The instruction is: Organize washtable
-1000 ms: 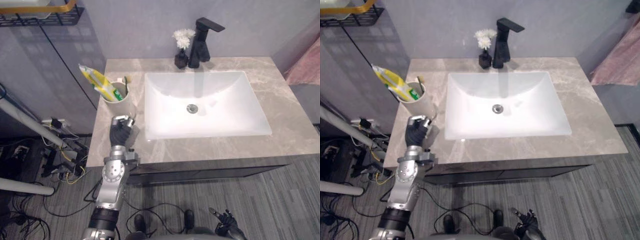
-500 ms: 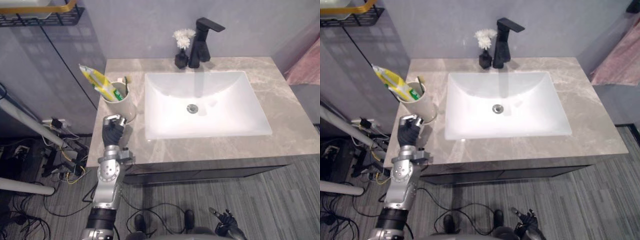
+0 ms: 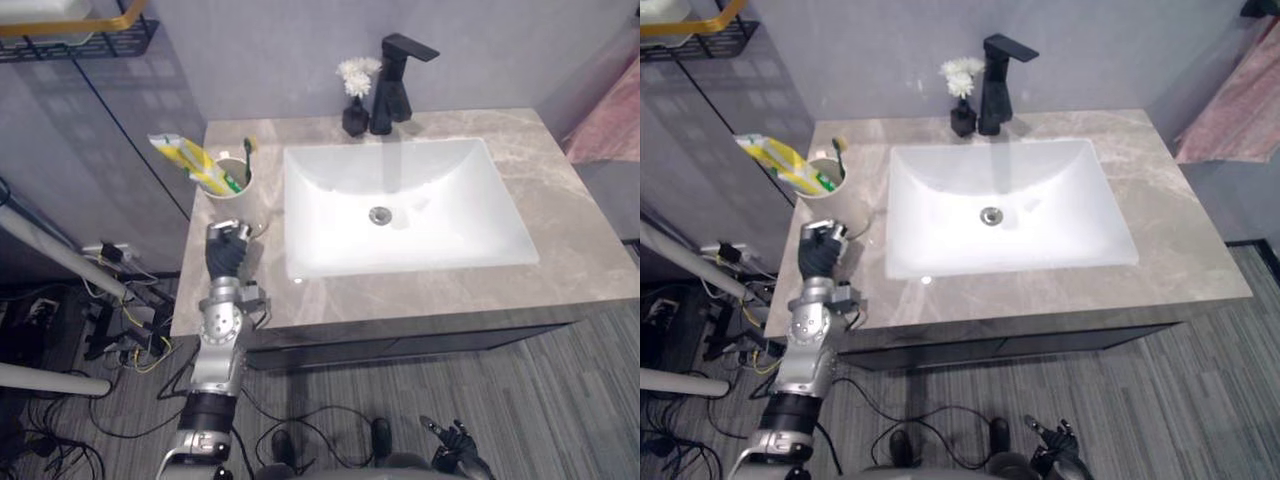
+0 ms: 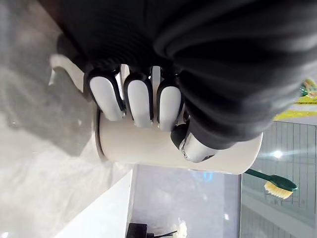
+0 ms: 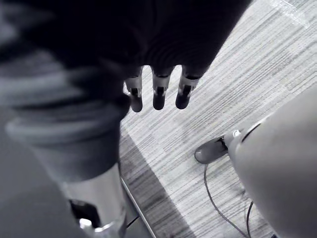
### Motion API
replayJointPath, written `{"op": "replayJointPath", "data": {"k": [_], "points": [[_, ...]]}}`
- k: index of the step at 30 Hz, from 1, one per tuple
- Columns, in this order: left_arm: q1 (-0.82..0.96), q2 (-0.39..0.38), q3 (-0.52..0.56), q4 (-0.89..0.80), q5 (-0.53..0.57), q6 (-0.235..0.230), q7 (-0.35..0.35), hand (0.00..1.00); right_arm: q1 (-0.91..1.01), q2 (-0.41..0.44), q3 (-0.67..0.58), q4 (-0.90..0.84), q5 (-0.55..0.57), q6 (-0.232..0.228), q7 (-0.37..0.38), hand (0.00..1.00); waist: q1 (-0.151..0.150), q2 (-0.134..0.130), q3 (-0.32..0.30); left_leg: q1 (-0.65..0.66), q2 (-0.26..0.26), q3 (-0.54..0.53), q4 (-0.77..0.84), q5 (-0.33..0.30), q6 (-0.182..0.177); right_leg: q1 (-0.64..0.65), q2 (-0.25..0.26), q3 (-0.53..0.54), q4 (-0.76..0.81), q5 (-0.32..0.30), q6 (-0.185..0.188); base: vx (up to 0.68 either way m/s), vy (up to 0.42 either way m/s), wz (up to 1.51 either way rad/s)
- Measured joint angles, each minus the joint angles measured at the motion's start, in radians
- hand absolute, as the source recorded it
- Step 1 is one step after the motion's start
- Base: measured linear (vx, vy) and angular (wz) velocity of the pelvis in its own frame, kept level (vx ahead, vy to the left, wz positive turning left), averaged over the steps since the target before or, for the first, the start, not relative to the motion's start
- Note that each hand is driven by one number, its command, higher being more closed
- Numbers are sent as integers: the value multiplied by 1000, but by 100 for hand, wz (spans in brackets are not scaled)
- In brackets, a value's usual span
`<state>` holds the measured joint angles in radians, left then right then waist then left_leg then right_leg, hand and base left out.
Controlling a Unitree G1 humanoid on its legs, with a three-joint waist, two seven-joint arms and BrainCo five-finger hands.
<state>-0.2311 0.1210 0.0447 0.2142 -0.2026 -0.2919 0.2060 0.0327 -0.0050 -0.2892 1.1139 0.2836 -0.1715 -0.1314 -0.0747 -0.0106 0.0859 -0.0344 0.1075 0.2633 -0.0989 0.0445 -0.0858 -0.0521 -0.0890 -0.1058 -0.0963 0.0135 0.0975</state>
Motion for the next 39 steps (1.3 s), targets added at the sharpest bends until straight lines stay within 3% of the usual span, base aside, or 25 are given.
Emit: {"op": "replayJointPath", "data": {"k": [9, 20, 31, 35, 39], "points": [[-46, 3, 13, 50, 0, -3, 35, 100, 4, 0, -19, 0, 0, 0, 0, 0, -4, 8, 4, 0, 0, 3, 0, -2, 0, -6, 0, 2, 0, 1, 1, 0, 0, 0], [-135, 35, 119, 134, 15, 0, 86, 100, 13, 1, -55, -2, 1, 0, 0, 0, -21, 21, 15, -9, 0, 19, 3, -8, 0, -23, 0, 23, 0, 4, 5, -1, -7, -6], [-307, 134, 170, 227, 17, 3, 130, 100, 15, -3, -57, -41, 3, -16, 0, 0, -26, 22, 66, -52, 0, 45, 4, -8, 0, -82, 2, 53, 0, 16, 6, -3, -13, -7], [-397, 187, 195, 273, 19, 5, 148, 100, 14, -3, -55, -61, 24, -19, 1, 0, -52, 19, 99, -62, 0, 56, 4, -7, 0, -98, 3, 62, 0, 19, 5, 14, -28, -7], [-473, 230, 203, 316, 19, 12, 169, 100, 13, -4, -50, -70, 30, -21, 1, 0, -53, 19, 117, -78, 0, 78, 4, -7, 0, -128, 5, 83, 3, 26, 2, 1, -33, -18]]}}
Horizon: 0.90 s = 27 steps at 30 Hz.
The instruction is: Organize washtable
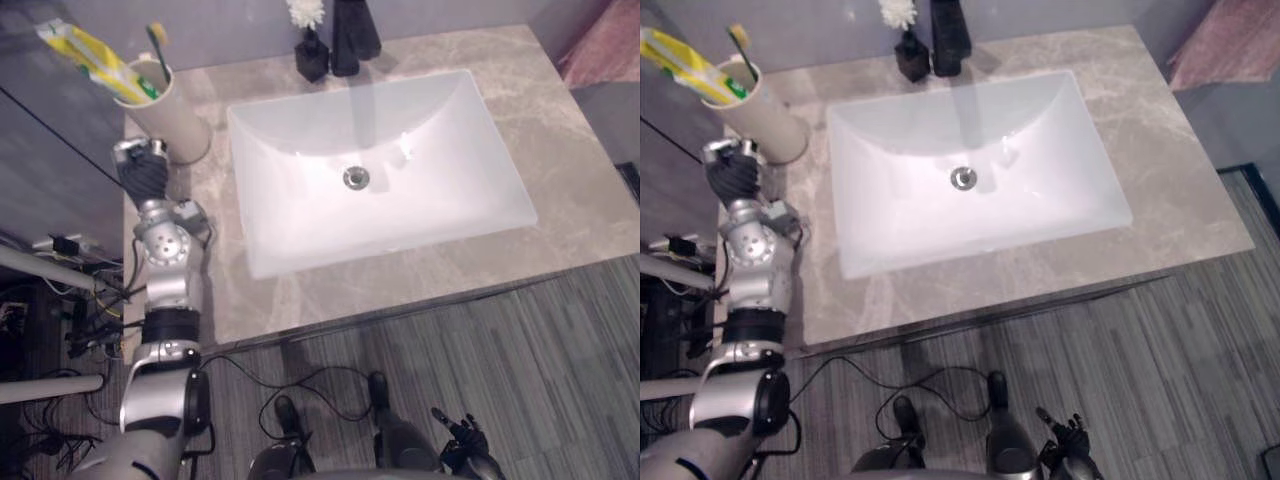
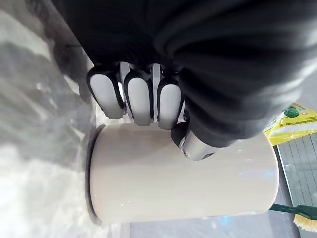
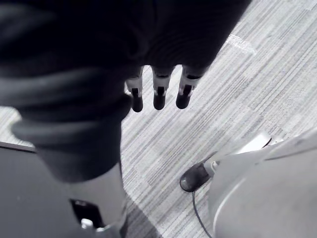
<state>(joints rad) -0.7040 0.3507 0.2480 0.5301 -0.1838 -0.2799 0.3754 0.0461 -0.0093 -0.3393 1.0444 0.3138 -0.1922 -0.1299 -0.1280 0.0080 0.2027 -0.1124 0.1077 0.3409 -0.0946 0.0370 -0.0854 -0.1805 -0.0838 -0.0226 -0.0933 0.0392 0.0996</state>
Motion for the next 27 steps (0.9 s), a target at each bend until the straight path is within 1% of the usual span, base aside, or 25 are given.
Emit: {"op": "replayJointPath", "data": {"k": [2, 4, 10, 15, 18, 20, 22, 23, 24, 26, 27], "points": [[-39, 27, -1, 14, 0, 11, 9, 100, 0, 1, 6, -1, 9, -1, 0, 0, -2, -10, 13, -4, 0, 13, 0, 0, 0, -15, 1, 25, 5, 10, 14, -20, -25, -18], [-59, 36, 0, 15, 1, 13, 20, 100, 0, 1, 5, -2, 12, -3, 0, 0, -4, -13, 22, -6, -1, 19, 0, 0, 0, -20, 1, 24, 4, 12, 12, -15, -21, -12], [-57, 34, -1, 7, 5, 15, 20, 100, 0, 1, 5, -1, 20, -4, 1, 0, -9, -14, 26, -3, -1, 17, 0, 0, 0, -15, 1, 21, 4, 12, 10, 0, 0, 0], [21, 0, -2, -72, 20, 20, 17, 100, 0, 1, 2, -1, 19, -4, 1, 0, -20, -11, 28, 19, -2, -3, 0, 0, 0, 20, 0, -8, 5, -1, -11, 2, -14, 11], [88, -22, -2, -150, 30, 17, 15, 100, 0, 1, 2, -3, 20, -4, 2, 0, -19, -9, 28, 26, -2, -14, 0, 0, 0, 32, 0, -24, 6, -4, -16, 3, -11, 11], [147, -38, -2, -194, 30, 14, 6, 100, 1, 0, 2, -3, 20, -4, 2, 0, -18, -7, 27, 42, -2, -28, 0, 0, 1, 55, 0, -36, 7, -11, -26, 9, -10, 16], [201, -54, -2, -235, 30, 10, -8, 100, 1, -2, 2, -9, 20, -4, 3, 0, -11, 1, 24, 48, -2, -36, 0, 0, 1, 63, 0, -48, 13, -14, -32, 6, -6, 13], [227, -67, -2, -255, 30, 8, -16, 100, 1, -2, 2, -8, 20, -4, 4, 0, 2, 3, 22, 52, -1, -39, 1, 0, 1, 67, -1, -58, 17, -14, -32, 1, -6, 11], [240, -72, -2, -263, 30, 8, -23, 100, 1, -2, 2, -8, 20, -3, 4, 0, 8, 4, 22, 54, -1, -41, 1, 1, 1, 70, -1, -59, 18, -14, -32, -1, -3, 12], [298, -75, -2, -304, 29, 7, -35, 100, 1, -2, 2, -10, 20, -3, 5, 0, 12, 9, 17, 57, -1, -51, 1, 1, 1, 76, -1, -64, 24, -14, -32, -1, 2, 14], [349, -76, -2, -342, 28, 7, -52, 100, 1, -3, 1, -10, 19, -3, 6, 0, 16, 10, 16, 60, -1, -58, 1, 1, 1, 82, -2, -72, 26, -15, -32, -3, 2, 14]]}}
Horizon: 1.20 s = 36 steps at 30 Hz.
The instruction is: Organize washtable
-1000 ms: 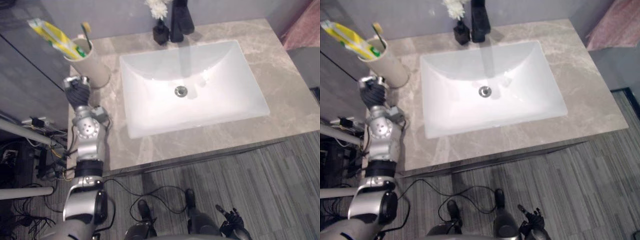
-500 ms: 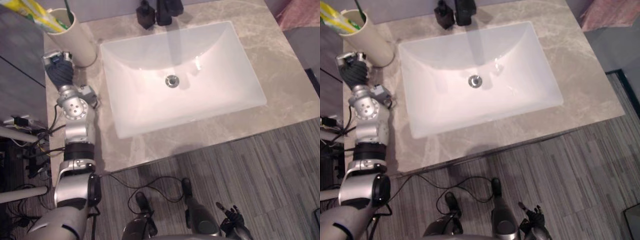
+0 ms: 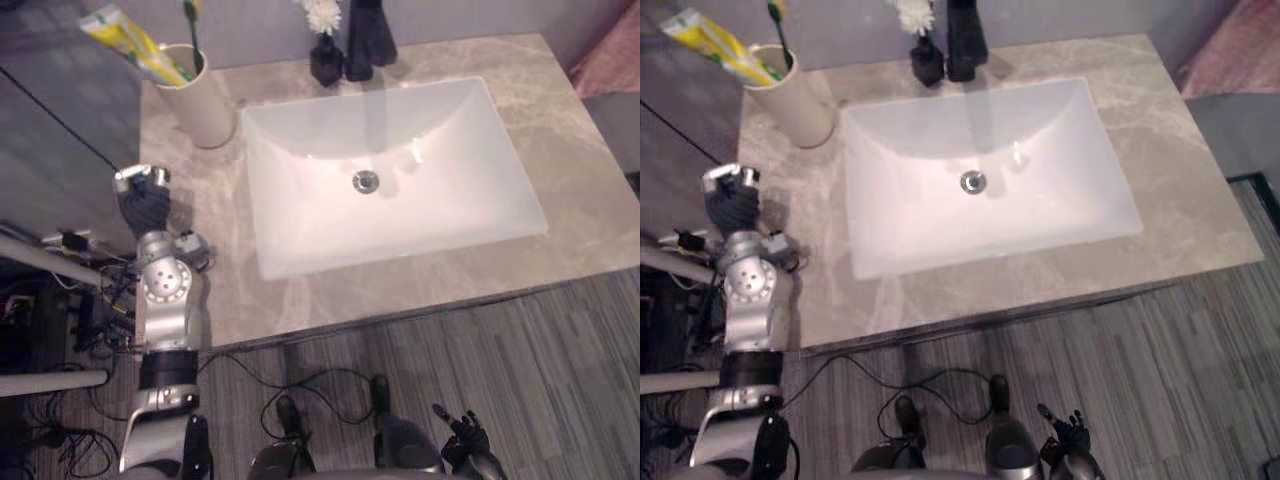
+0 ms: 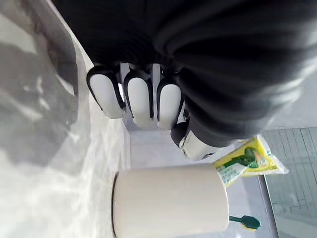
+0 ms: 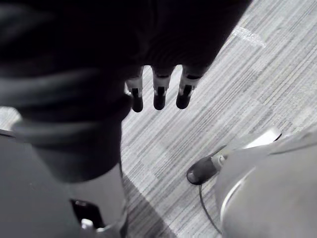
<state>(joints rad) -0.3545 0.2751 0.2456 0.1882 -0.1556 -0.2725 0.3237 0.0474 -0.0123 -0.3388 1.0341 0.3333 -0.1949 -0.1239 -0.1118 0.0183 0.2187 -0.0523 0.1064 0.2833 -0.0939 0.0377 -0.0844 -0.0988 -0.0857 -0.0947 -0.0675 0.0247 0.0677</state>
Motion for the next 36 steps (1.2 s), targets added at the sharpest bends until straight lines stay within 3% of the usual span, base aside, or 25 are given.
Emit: {"op": "replayJointPath", "data": {"k": [10, 16, 19, 23, 26, 34, 35, 36], "points": [[382, -87, 46, -263, -12, -34, -83, 100, 36, -15, -9, 6, -2, 5, 26, 0, 72, 21, -82, 38, 1, -47, 0, -2, 5, 45, -3, -43, 38, -15, -21, -6, 9, 15], [598, -210, 158, -362, -31, -44, -87, 100, 68, 4, -8, 41, -4, 6, 36, 0, 105, 7, -131, 63, -2, -72, -1, -7, 8, 76, -15, -43, 76, -85, 42, -50, -10, 17], [657, -258, 200, -364, -33, -44, -83, 100, 80, 3, -4, 40, -13, 6, 36, 0, 129, 7, -151, 62, 6, -72, -1, -7, 7, 79, -7, -45, 84, -89, 42, -49, -29, 5], [708, -296, 243, -341, -32, -39, -81, 100, 92, 11, 21, 12, -13, 7, 36, 0, 131, -8, -168, 68, 16, -73, -1, -5, 5, 92, -3, -68, 83, -85, 47, -18, -19, 5], [702, -323, 275, -199, -34, -23, -82, 100, 97, 19, 41, -8, -23, 8, 36, 0, 133, -21, -187, 70, 19, -74, -1, -5, 4, 97, -4, -73, 83, -85, 48, 10, 2, 3], [597, -329, 225, 434, -28, 62, -109, 100, 94, 57, 41, -57, -32, 9, 19, 0, 130, -38, -199, 101, 16, -73, -8, -5, -1, 128, -5, -94, 65, -85, 48, 0, 0, 0], [588, -330, 220, 482, -28, 68, -114, 0, 93, 56, 39, -53, -34, 9, 15, 0, 129, -38, -199, 101, 16, -73, -8, -5, -1, 128, -4, -94, 64, -85, 47, -32, 7, -1], [571, -330, 218, 560, -28, 73, -127, 0, 86, 51, 35, -36, -35, 9, 13, 0, 128, -38, -199, 101, 15, -73, -8, -5, -1, 128, -4, -93, 63, -85, 47, 0, 0, 0]]}}
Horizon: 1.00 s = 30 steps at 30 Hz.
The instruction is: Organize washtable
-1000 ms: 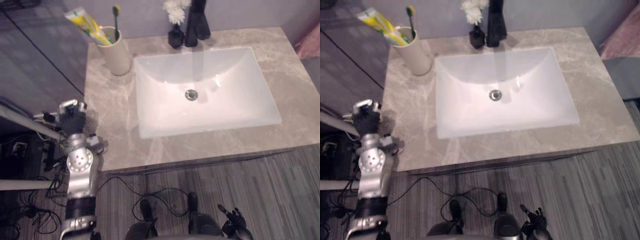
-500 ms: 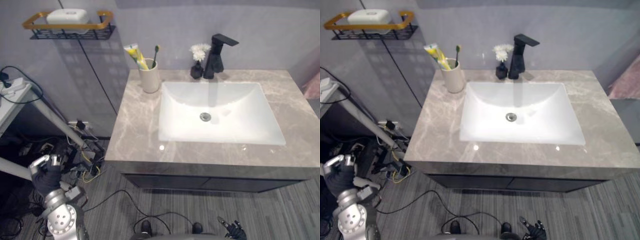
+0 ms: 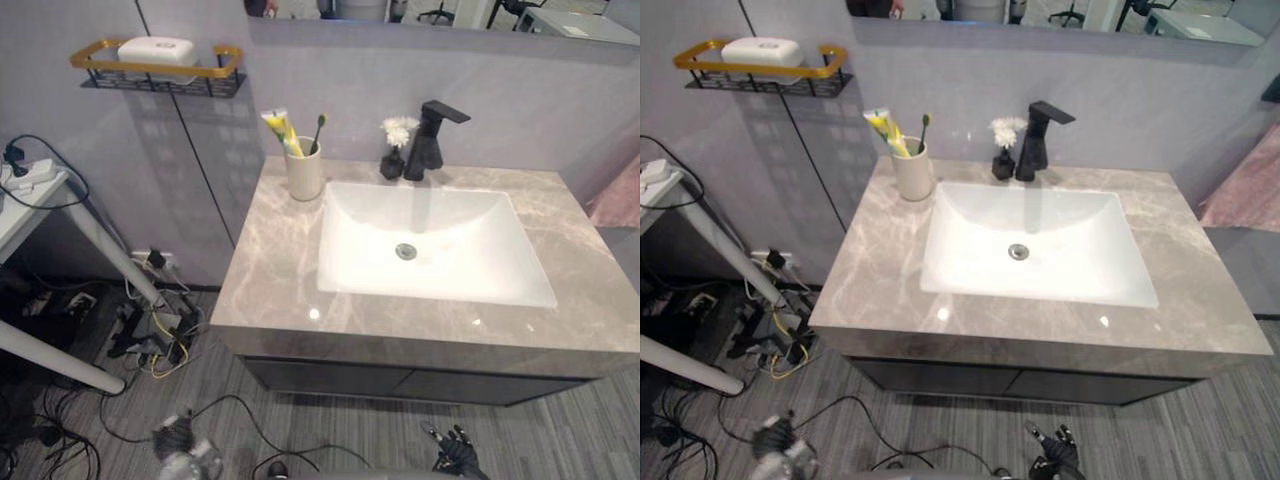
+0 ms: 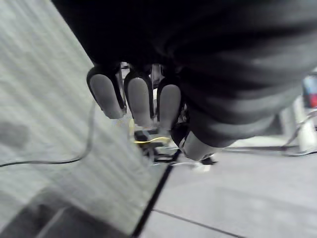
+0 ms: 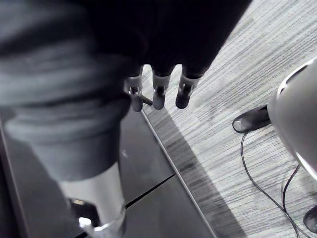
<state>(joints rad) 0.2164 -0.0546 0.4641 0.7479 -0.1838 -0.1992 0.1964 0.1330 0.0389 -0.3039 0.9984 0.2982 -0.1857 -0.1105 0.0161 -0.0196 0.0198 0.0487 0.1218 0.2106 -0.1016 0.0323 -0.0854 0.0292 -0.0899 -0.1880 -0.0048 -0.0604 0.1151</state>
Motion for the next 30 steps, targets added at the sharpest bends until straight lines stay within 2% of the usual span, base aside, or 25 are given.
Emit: {"op": "replayJointPath", "data": {"k": [1, 3, 13, 17, 20, 30], "points": [[-23, 0, -1, 106, -1, 19, -24, 0, -13, -8, -11, 34, -7, 7, -1, 0, -3, 0, 0, 0, 0, -1, 0, 0, 0, 0, 0, 1, -2, 0, 0, 0, 0, 0], [-40, 0, -4, 194, -2, 38, -52, 0, -21, -16, -19, 66, -18, 18, -2, 0, -3, 0, 0, 0, -1, -1, 0, -2, -2, 0, 1, 2, -4, 0, 0, 0, 0, 0], [-87, 58, -47, 343, 20, 102, -172, 0, -59, -50, -20, 166, -38, 42, 27, 0, -7, 5, 3, 22, -2, 4, 5, -7, -9, 17, 3, 21, -10, 1, 1, -7, 9, -3], [-96, 72, -110, 355, 27, 102, -175, 0, -66, -52, 0, 173, -56, 44, 27, 0, -28, 5, 3, 27, -3, 7, 1, -9, -10, 16, 3, 24, -17, 2, 1, -49, 17, -3], [-108, 79, -151, 374, 40, 102, -175, 0, -69, -59, 7, 191, -56, 45, 28, 0, -31, 5, 3, 27, -4, 9, 3, -9, -9, 14, 3, 28, -17, 2, 1, -11, 11, -3], [-121, 85, -145, 392, 39, 104, -175, 0, -77, -69, 8, 196, -56, 57, 41, 0, -40, 10, 10, 30, -2, 6, 7, -11, -11, 22, 6, 26, -18, 4, 4, 0, 0, 0]]}}
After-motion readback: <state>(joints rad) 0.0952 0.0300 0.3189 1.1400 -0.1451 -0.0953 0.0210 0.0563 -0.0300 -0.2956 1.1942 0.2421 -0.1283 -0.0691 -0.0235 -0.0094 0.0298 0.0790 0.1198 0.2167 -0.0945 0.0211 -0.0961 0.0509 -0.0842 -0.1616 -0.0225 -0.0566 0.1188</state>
